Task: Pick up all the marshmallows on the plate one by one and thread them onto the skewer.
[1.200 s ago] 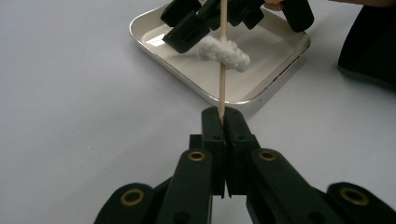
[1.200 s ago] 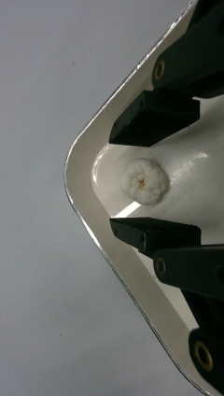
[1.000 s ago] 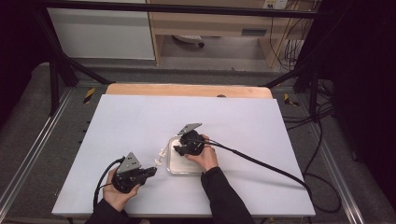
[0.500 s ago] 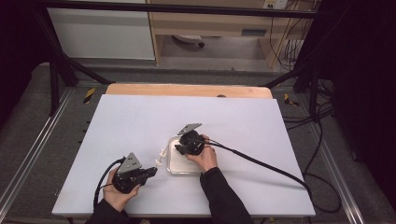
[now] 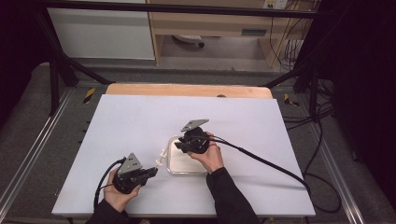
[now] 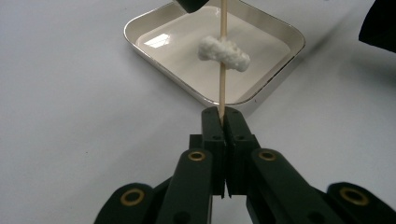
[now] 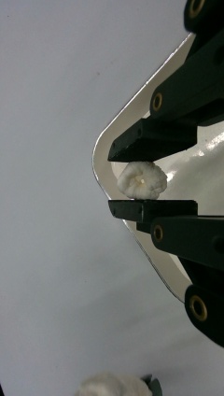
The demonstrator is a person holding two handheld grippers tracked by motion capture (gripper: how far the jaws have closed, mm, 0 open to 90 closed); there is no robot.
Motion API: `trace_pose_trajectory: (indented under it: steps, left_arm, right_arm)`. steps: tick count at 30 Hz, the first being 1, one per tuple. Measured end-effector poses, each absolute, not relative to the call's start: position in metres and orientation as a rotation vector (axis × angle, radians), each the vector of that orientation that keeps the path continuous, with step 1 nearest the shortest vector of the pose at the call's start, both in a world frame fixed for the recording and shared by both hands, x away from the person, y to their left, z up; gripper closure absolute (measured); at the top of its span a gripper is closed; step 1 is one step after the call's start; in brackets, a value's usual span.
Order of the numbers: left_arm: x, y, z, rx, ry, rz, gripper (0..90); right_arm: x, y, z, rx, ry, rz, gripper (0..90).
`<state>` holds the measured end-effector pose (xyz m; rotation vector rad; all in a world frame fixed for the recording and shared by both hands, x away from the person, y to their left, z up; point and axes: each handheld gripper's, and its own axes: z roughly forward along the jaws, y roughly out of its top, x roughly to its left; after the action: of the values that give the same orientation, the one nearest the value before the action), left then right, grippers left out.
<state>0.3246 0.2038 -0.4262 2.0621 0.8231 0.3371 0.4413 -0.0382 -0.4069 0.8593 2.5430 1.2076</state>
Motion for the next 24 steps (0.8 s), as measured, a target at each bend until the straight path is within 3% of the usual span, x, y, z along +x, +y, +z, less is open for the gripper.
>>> trace_pose_trajectory:
  steps: [24]
  left_arm:
    - [0.321, 0.197, -0.426, 2.073, 0.789, 0.338, 88.6]
  right_arm:
    - [0.404, -0.094, -0.370, 0.831, 2.487, 1.500, 71.7]
